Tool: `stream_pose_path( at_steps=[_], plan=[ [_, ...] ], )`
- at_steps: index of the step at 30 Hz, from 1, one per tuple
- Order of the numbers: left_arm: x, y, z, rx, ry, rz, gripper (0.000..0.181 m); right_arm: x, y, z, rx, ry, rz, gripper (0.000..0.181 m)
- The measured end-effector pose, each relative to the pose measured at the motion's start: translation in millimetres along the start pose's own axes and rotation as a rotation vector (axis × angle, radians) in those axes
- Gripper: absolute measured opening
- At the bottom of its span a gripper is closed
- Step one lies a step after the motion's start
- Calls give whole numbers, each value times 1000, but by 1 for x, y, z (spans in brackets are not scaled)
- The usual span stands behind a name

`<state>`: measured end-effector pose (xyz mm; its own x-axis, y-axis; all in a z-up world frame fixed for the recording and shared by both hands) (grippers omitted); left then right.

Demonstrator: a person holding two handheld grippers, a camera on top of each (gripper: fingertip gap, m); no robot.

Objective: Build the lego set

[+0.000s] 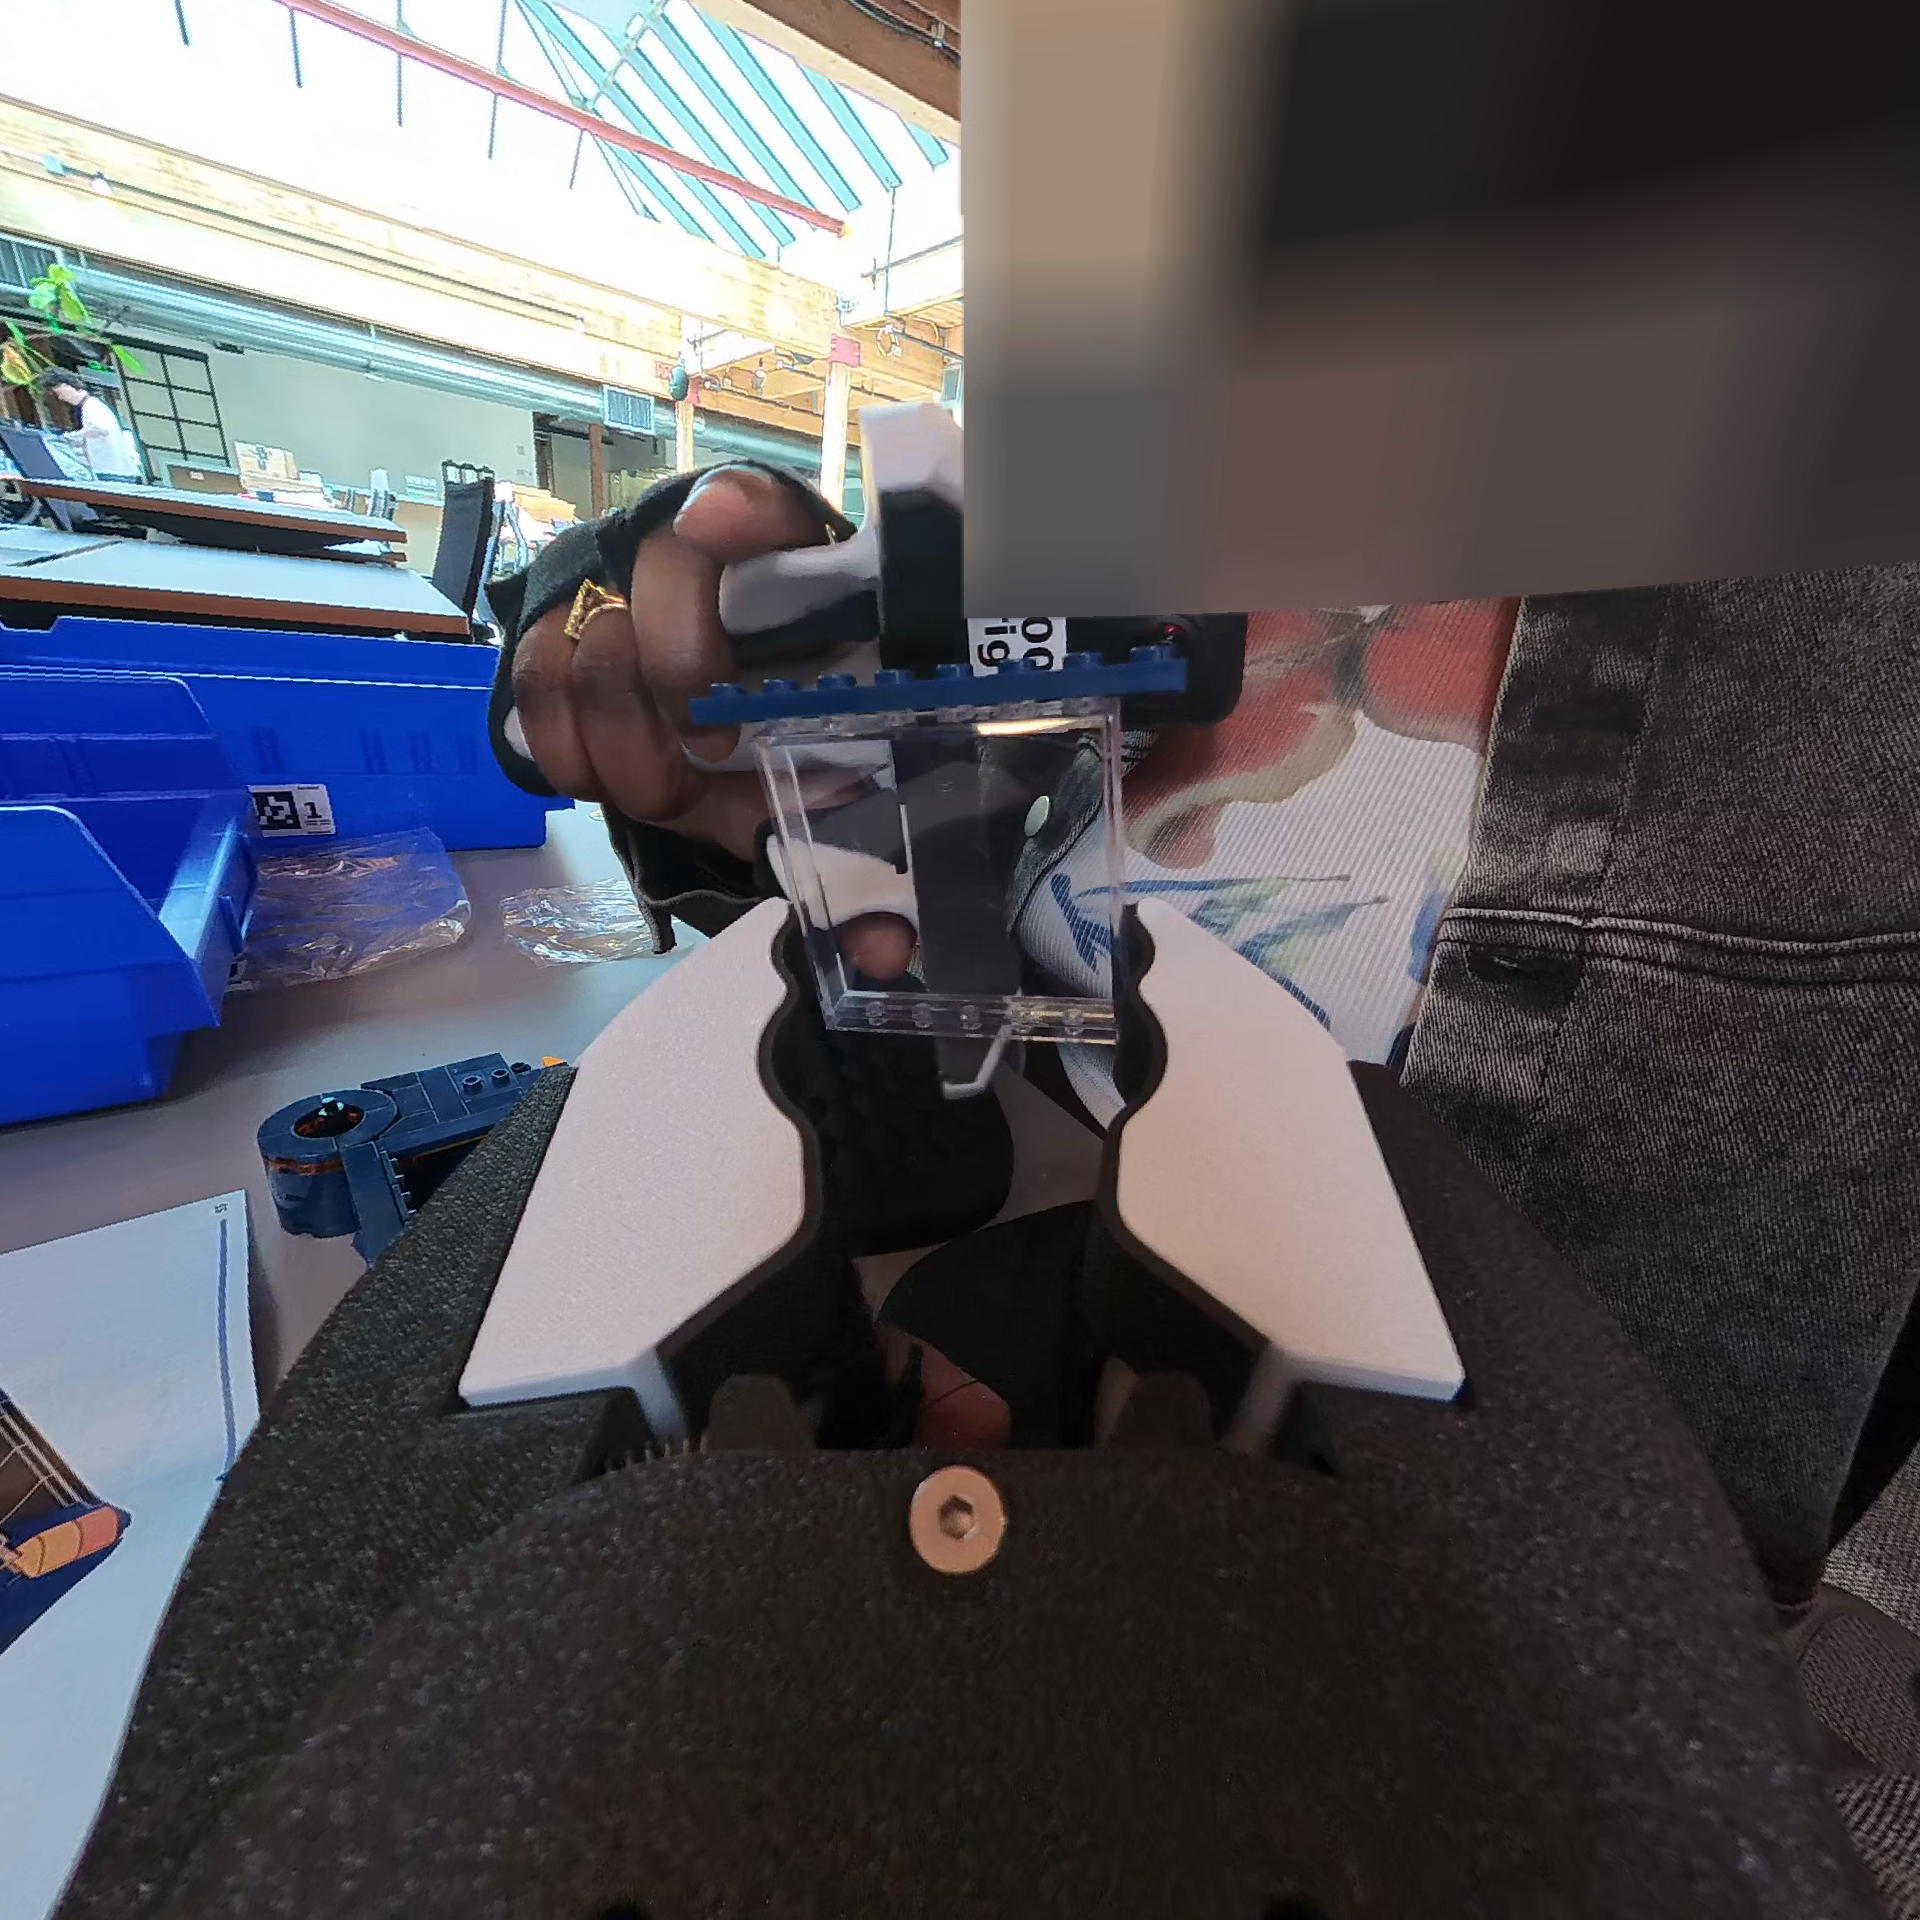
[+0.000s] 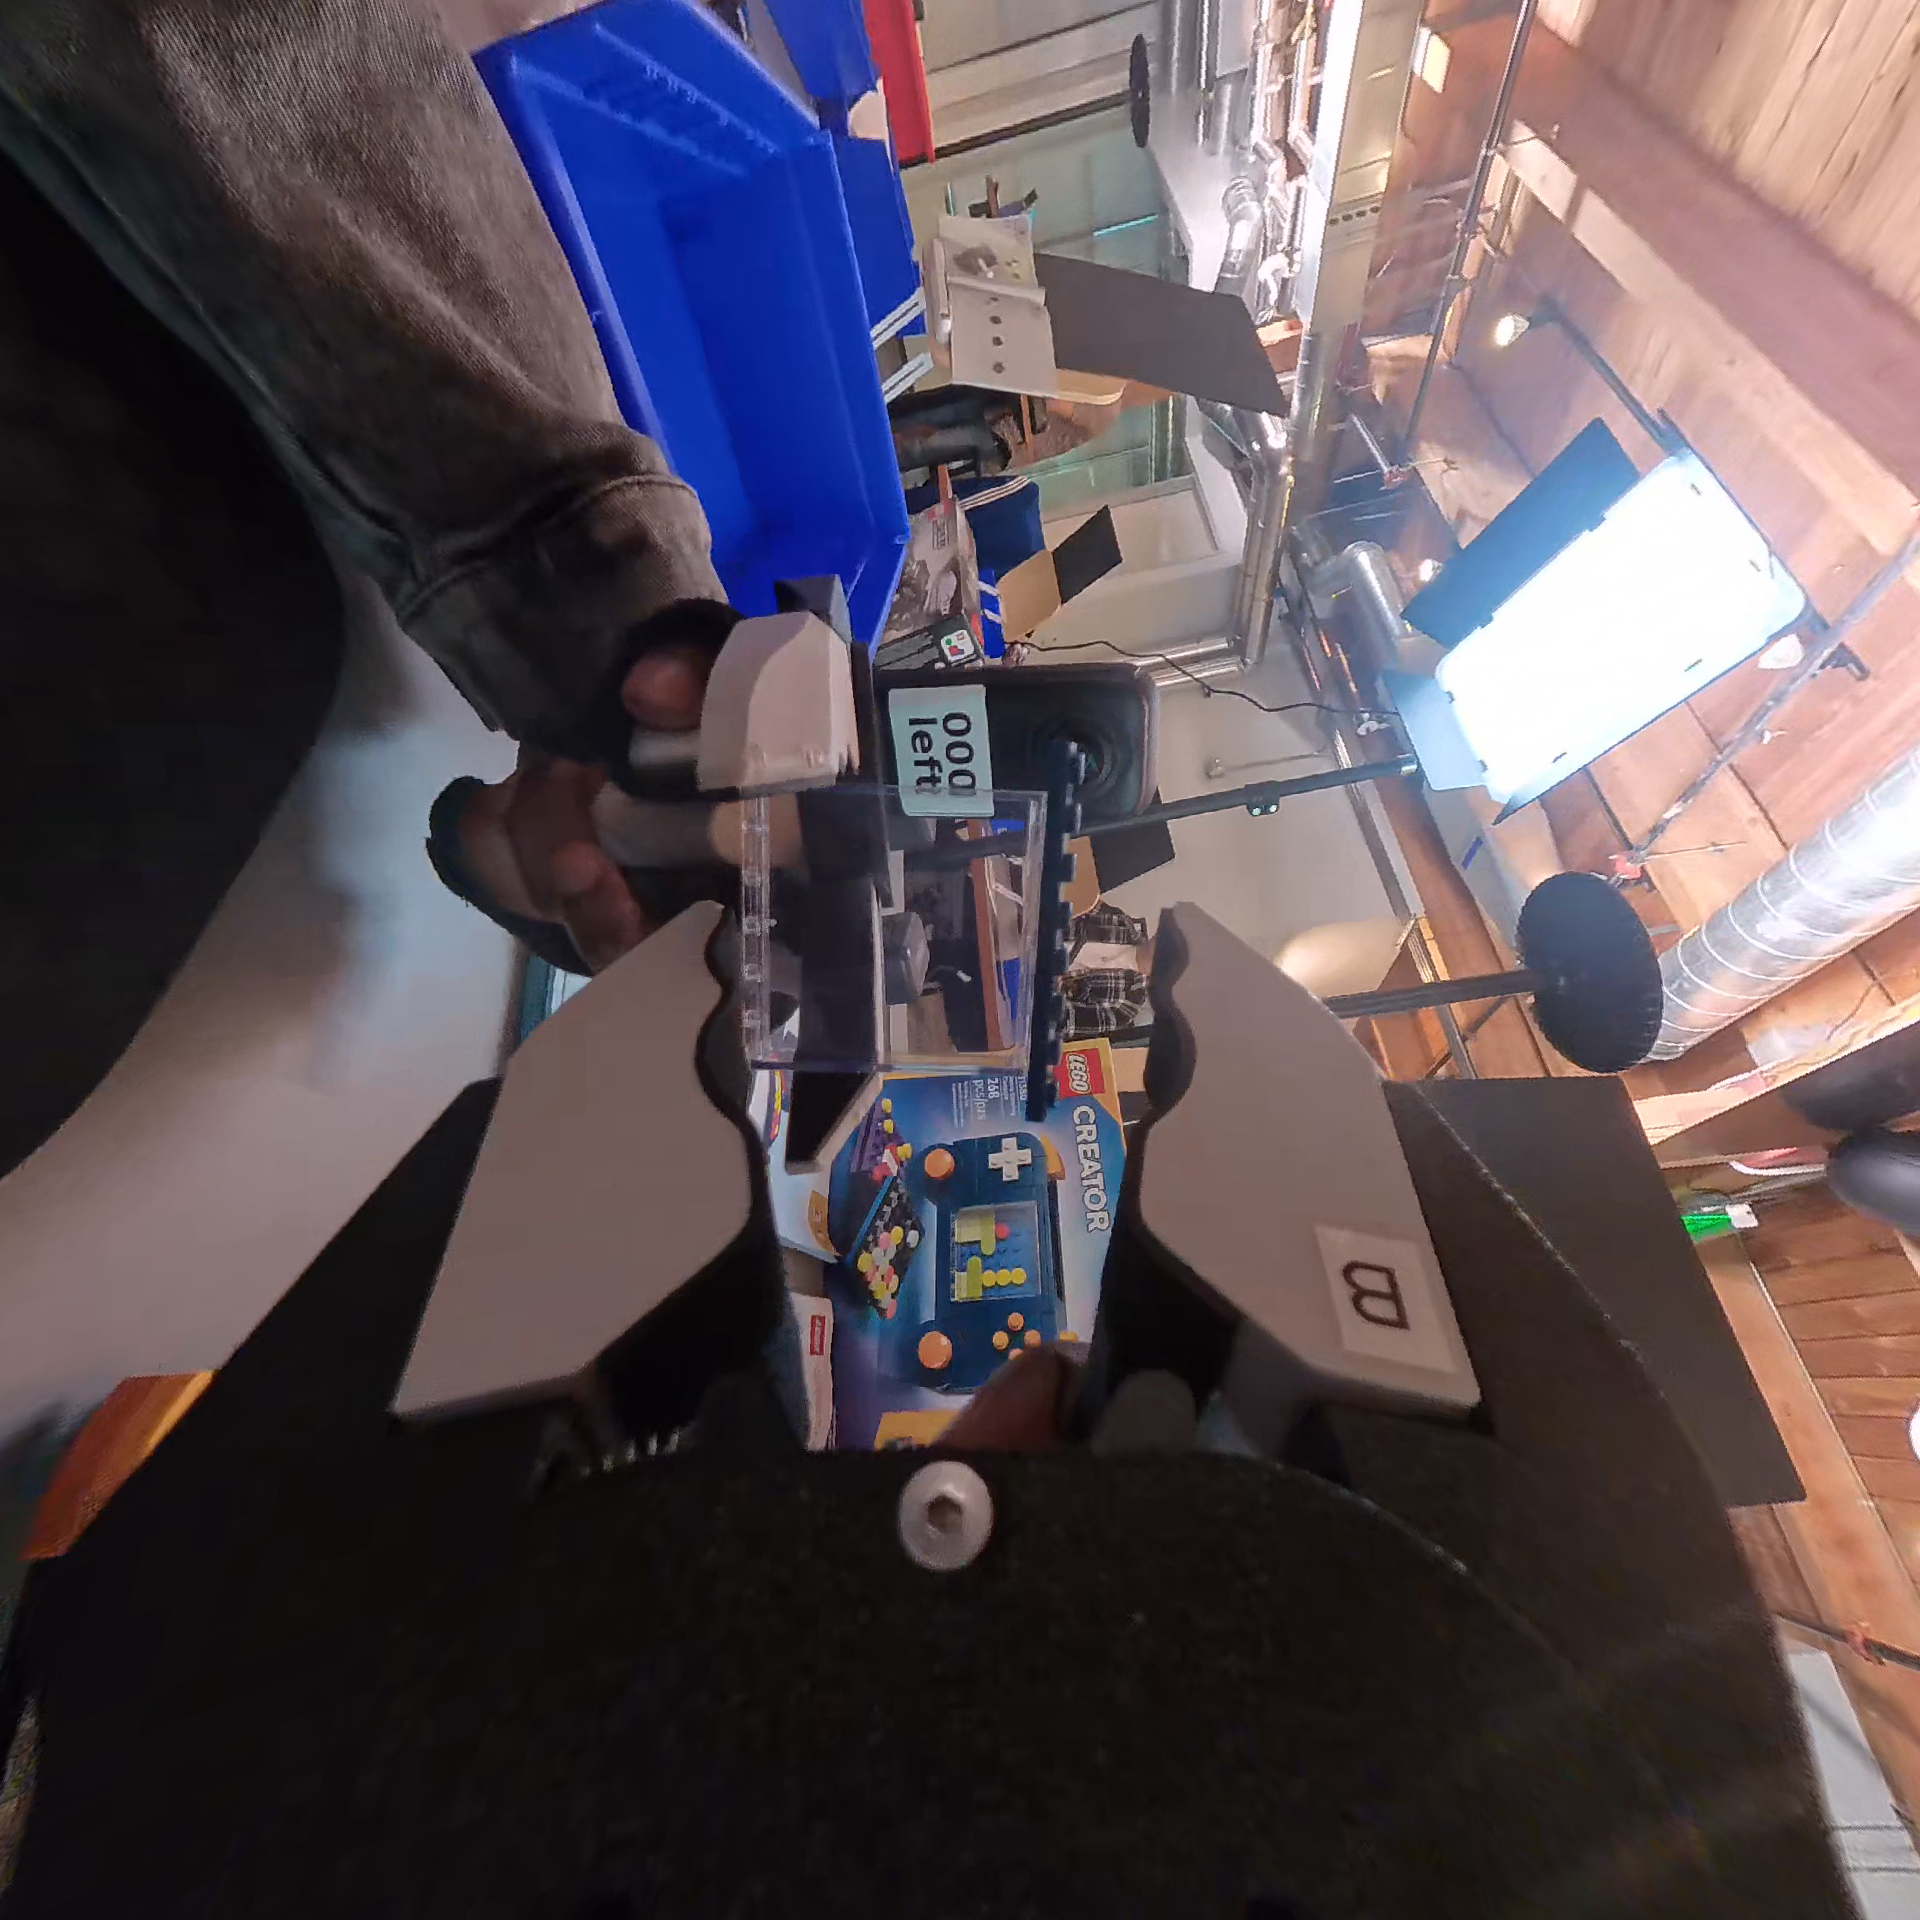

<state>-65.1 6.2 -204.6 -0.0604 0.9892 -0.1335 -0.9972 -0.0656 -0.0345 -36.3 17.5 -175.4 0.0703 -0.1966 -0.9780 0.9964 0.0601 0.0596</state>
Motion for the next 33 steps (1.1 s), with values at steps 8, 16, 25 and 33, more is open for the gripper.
stream_pose_path(
  at_steps=[8, 16, 25, 33],
  plan=[
    [0, 1, 0, 13, -6, 10, 57, 7, -1, -2, 7, 22, 40, 60],
    [5, 0, -8, 138, 23, 69, 56, 14, -1, -8, -8, -23, 91, 60],
    [6, -6, -17, 290, 63, 85, 56, 24, 5, -12, -69, -70, 155, 59],
    [9, -6, -26, 401, 83, 135, 56, 34, 6, -17, -66, -51, 134, 59]
  ],
)
Point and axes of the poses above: each gripper's, where its closed fingertips meet, y back along the fingers, z out of its top, x = y × z across the jaws, the point moved 4 cm from there along y, back along the fingers, and after that the axes turned 7 degrees about x, right-handed, at the moved point
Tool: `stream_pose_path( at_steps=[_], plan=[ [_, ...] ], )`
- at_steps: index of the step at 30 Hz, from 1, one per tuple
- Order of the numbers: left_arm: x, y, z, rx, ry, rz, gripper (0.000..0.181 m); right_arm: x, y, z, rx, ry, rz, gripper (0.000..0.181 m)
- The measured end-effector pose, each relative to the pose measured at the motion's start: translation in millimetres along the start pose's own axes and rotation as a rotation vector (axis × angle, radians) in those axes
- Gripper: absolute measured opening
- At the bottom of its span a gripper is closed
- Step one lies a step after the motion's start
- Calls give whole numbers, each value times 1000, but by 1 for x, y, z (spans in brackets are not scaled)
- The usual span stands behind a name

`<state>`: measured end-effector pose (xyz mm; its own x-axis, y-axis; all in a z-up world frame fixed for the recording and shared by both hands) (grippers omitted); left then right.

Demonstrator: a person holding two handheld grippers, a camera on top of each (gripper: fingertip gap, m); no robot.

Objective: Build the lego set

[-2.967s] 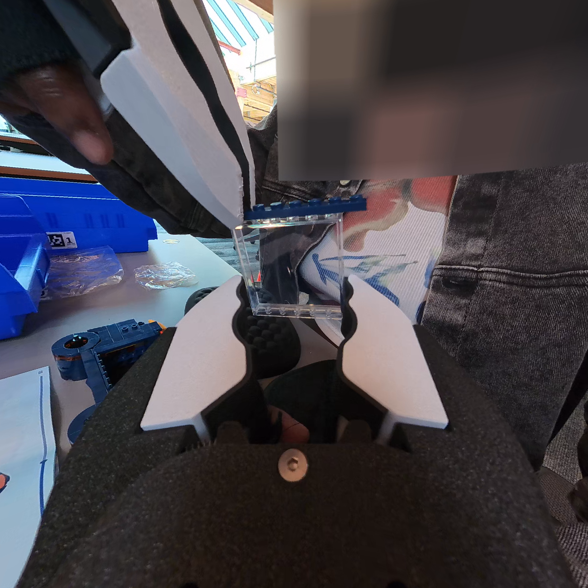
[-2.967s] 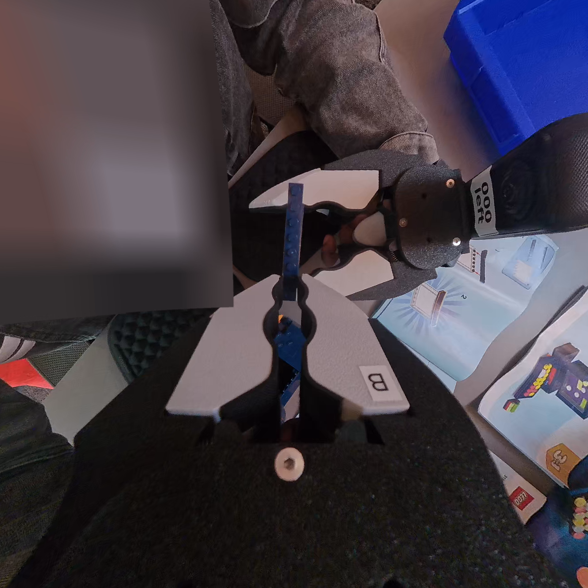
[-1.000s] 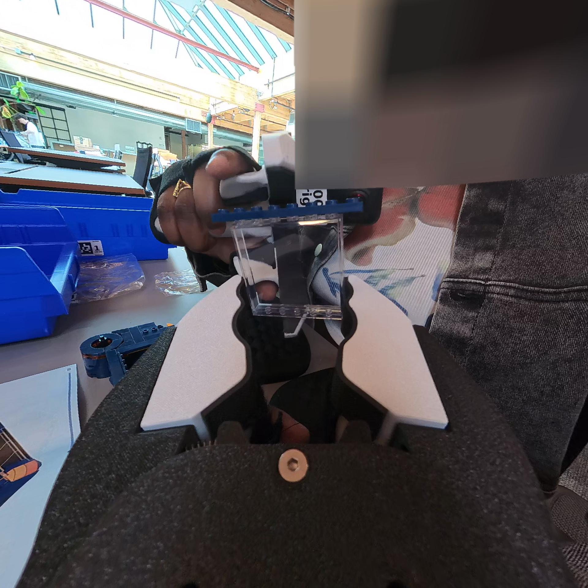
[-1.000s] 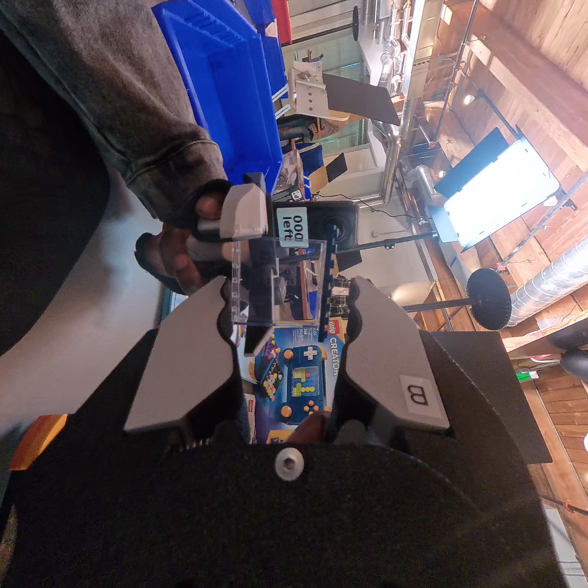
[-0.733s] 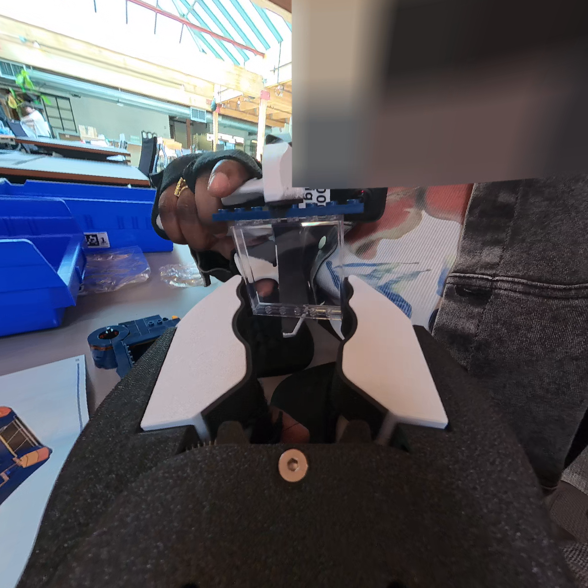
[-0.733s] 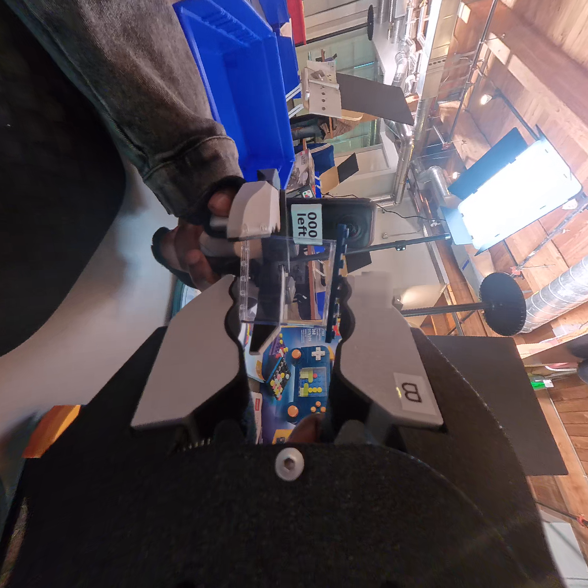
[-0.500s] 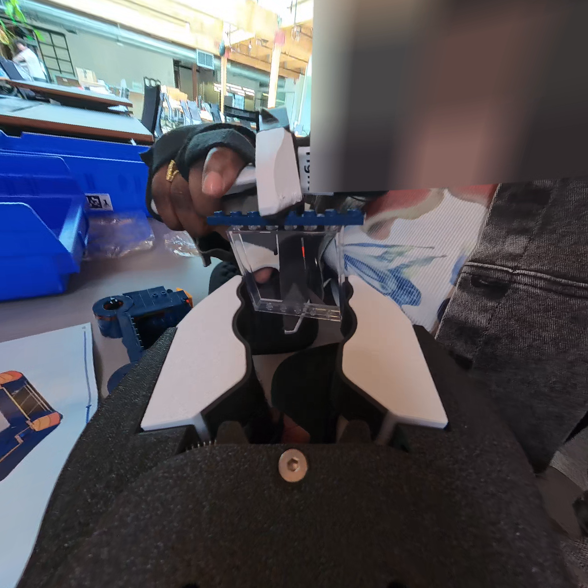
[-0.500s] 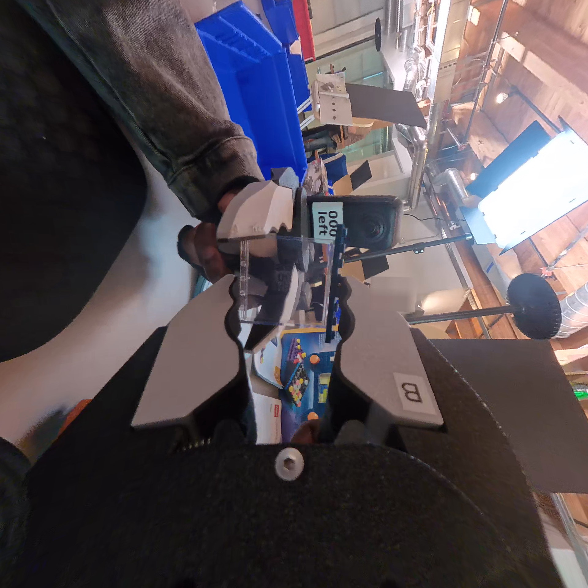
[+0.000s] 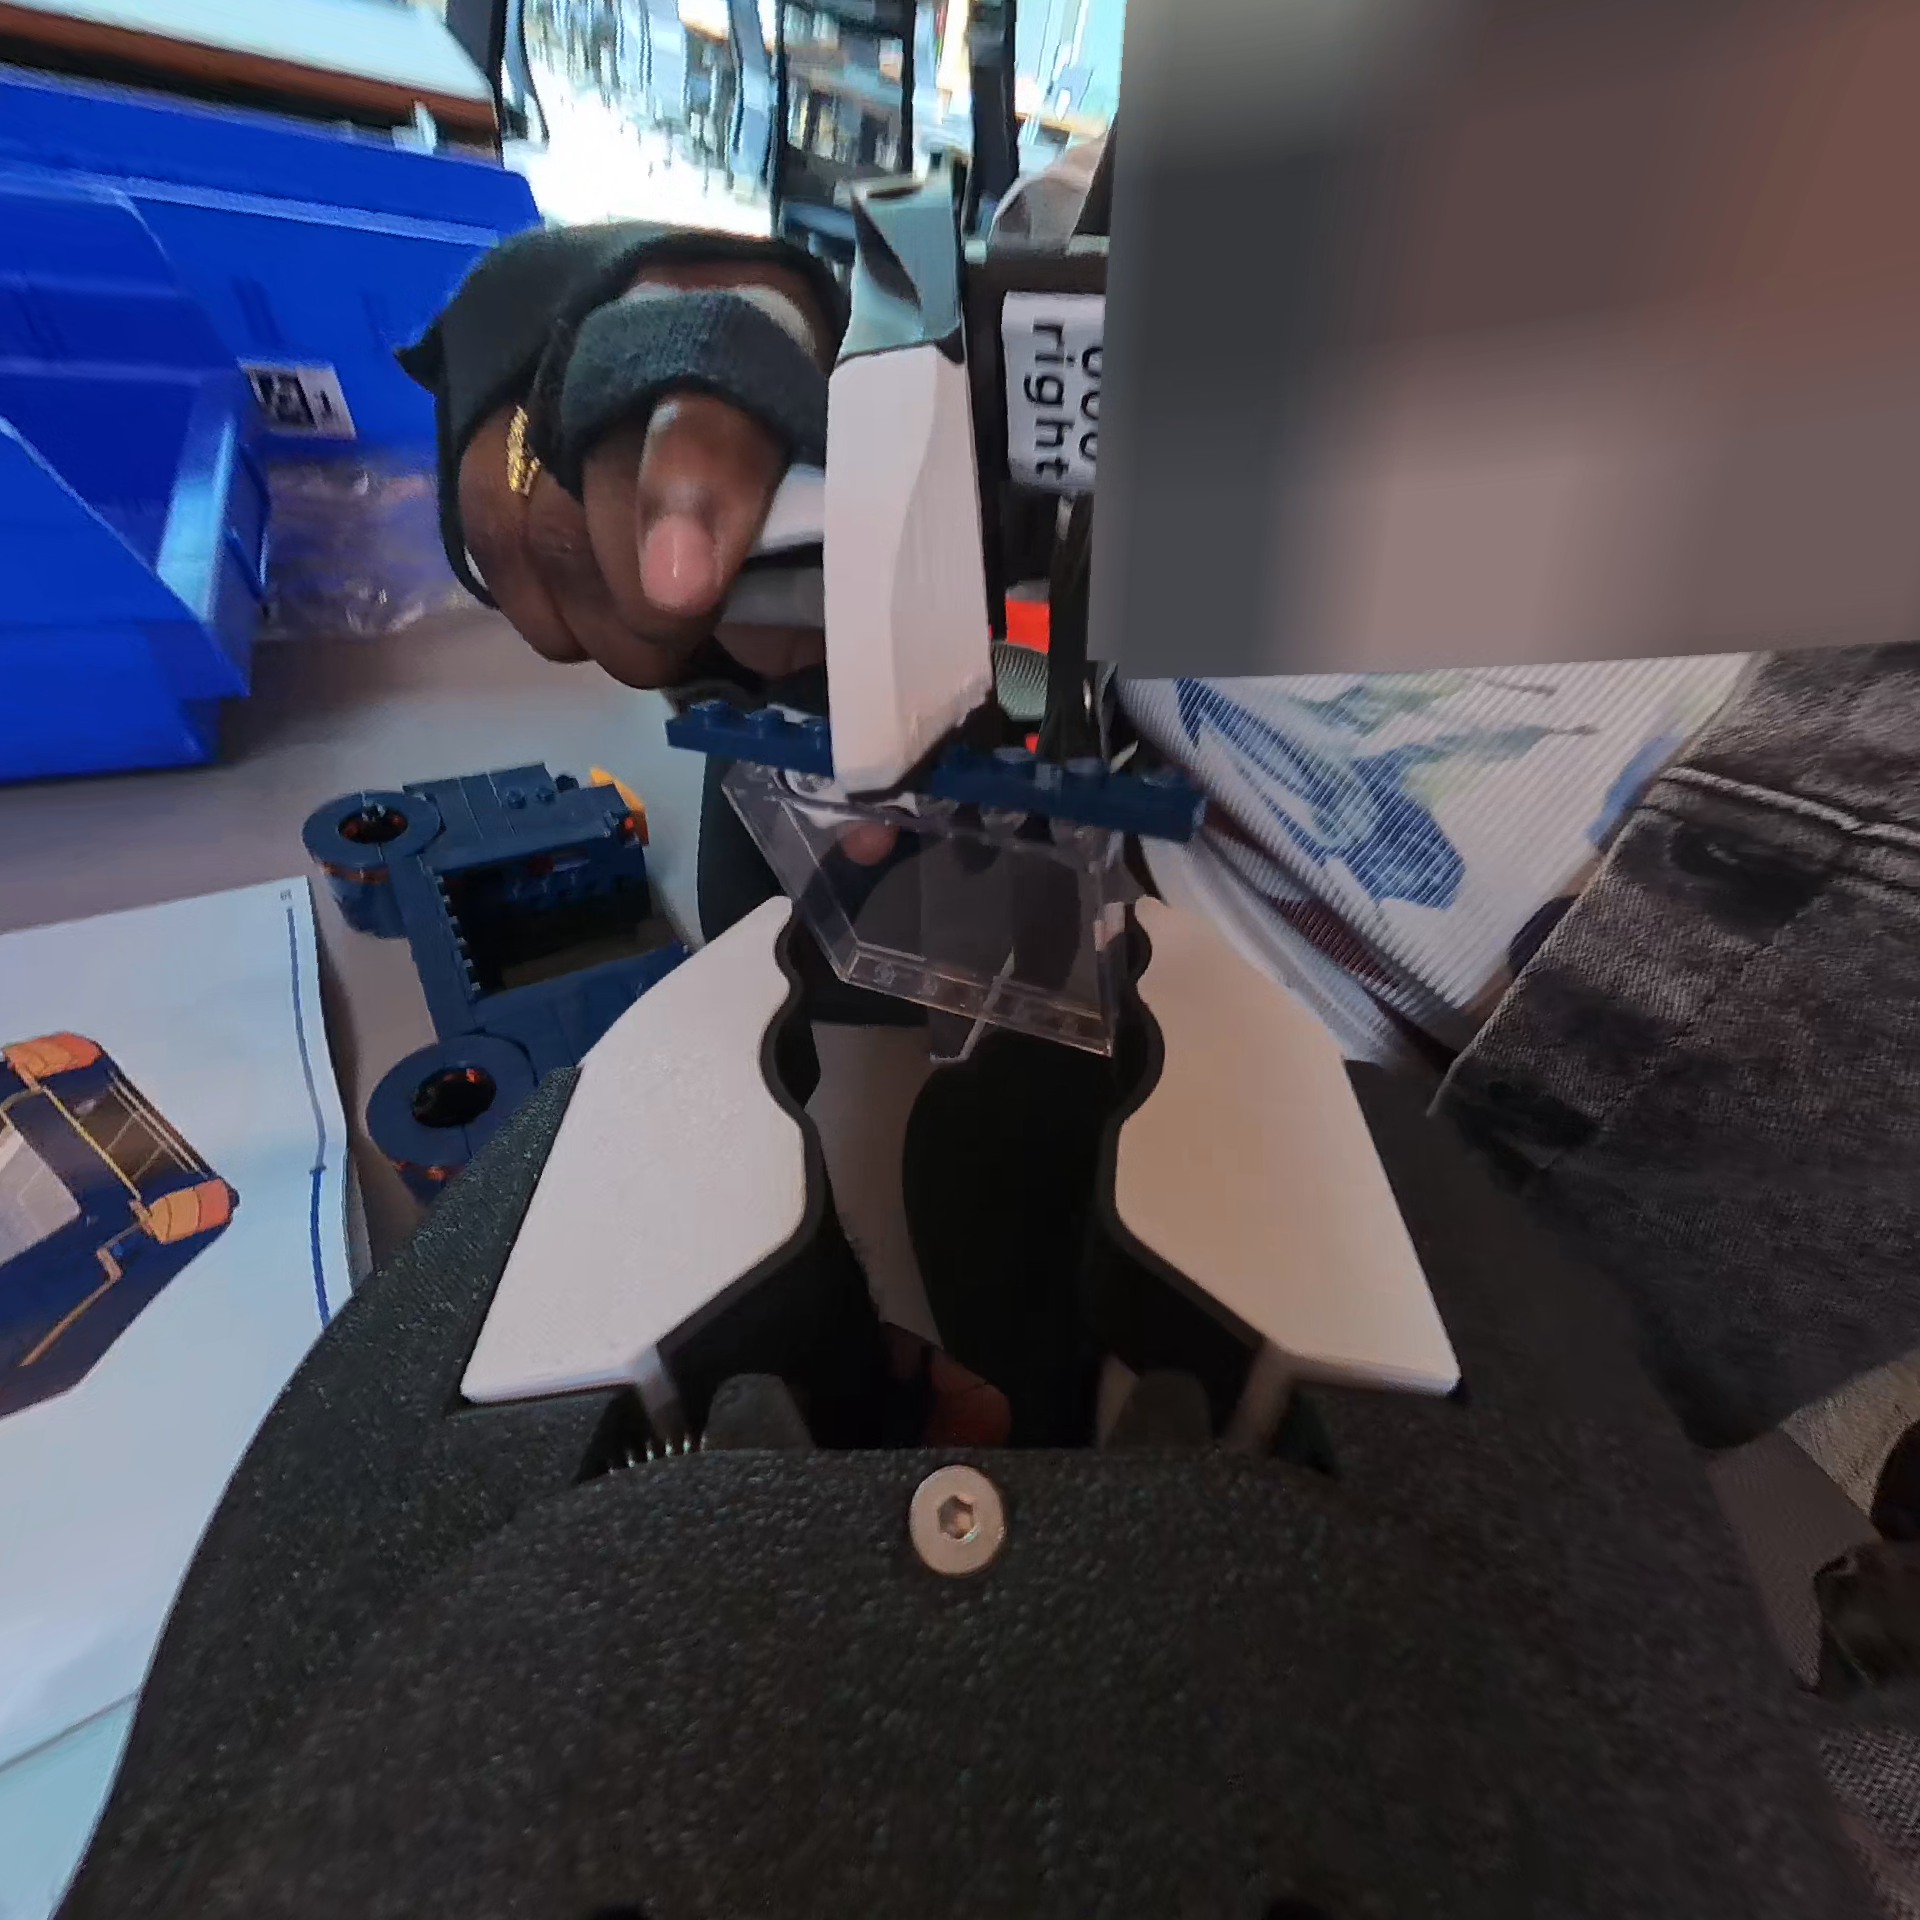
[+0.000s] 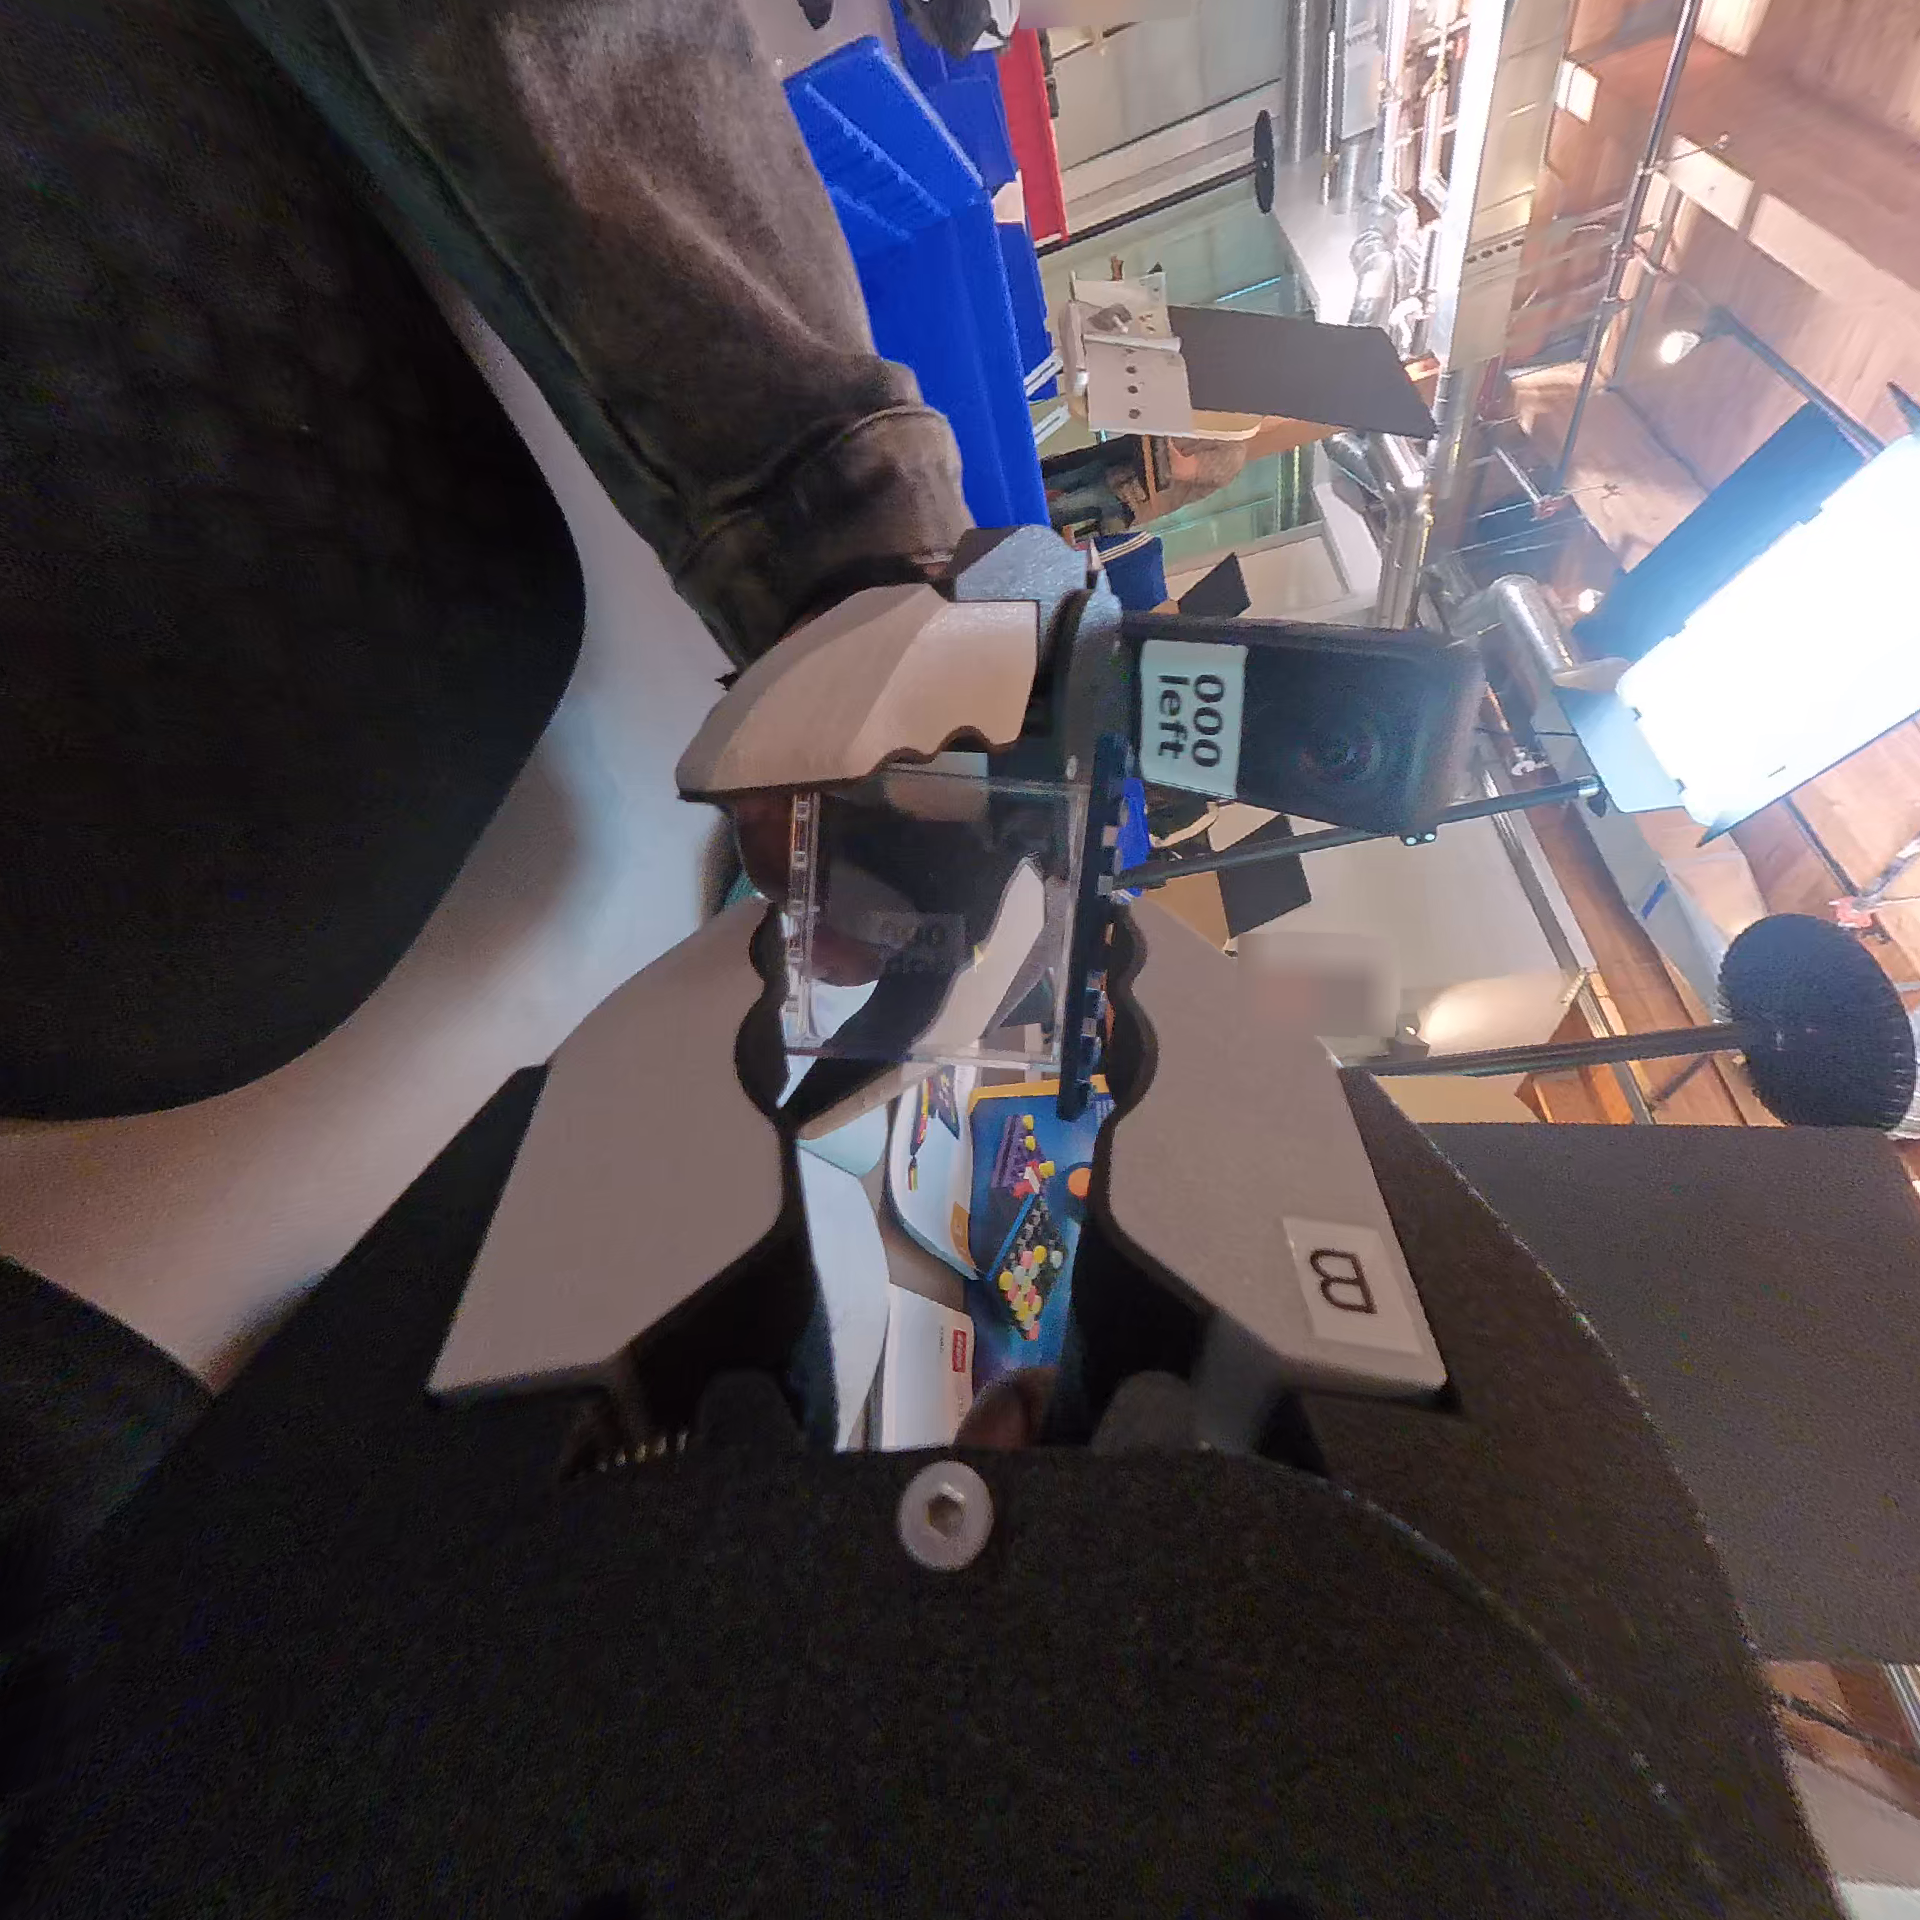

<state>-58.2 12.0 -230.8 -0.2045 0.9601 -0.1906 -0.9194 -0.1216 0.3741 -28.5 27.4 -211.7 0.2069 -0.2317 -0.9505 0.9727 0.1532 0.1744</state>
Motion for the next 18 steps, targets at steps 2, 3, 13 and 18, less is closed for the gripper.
stream_pose_path(
  at_steps=[2, 3, 13, 18],
  plan=[
    [1, -3, -3, 57, -5, 20, 55, 4, 1, -2, -3, 8, 39, 59],
    [0, -5, -5, 90, -5, 20, 55, 6, 1, -2, -9, 10, 74, 60],
    [-4, -14, -19, 332, -23, 42, 54, 10, 13, -1, -76, -111, 326, 39],
    [-4, -20, -22, 399, -34, 30, 54, 11, 14, -6, -77, -242, 470, 28]
  ],
)
Point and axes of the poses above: each gripper's, where its closed fingertips meet, y back along the fingers, z out of its top, x = y × z across the jaws, the point moved 4 cm from there along y, back along the fingers, and after that the axes turned 7 degrees about x, right-handed, at the moved point
